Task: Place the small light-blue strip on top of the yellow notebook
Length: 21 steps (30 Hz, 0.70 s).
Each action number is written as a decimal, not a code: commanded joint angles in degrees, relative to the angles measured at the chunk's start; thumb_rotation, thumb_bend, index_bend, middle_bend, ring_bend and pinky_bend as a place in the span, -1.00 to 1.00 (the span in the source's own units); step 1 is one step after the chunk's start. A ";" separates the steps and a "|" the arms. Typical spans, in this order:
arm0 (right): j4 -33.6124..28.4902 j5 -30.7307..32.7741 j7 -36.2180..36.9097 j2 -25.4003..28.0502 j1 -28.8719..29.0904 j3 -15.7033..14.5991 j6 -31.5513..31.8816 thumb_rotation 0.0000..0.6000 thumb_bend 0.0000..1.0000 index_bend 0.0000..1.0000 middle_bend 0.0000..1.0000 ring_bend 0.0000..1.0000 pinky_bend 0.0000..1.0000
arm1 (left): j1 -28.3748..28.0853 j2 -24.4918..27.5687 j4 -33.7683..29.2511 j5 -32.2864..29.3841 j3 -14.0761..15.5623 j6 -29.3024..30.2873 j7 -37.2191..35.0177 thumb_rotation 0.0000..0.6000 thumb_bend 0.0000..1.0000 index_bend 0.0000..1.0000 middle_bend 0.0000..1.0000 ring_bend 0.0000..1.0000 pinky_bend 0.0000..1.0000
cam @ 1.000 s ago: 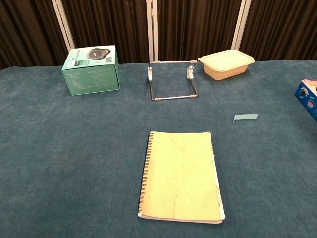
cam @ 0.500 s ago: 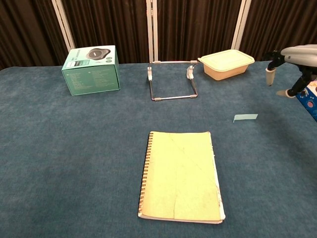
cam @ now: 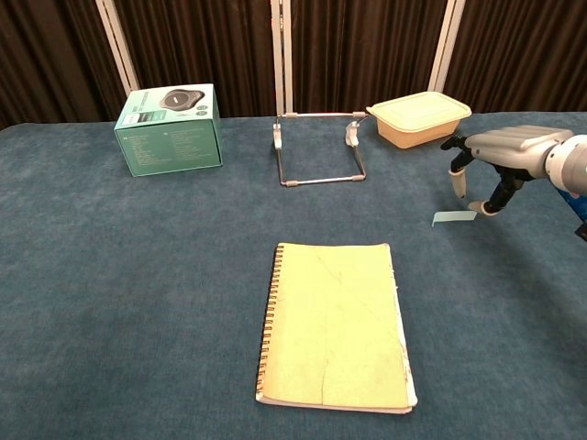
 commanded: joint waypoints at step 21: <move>9.30 0.39 2.10 -5.85 2.29 -1.58 -2.62 1.00 -0.38 0.10 -1.00 -1.00 -1.00 | -0.03 0.68 -0.60 -0.55 -0.17 0.27 -0.67 1.00 -1.00 -1.00 -1.00 -1.00 -1.00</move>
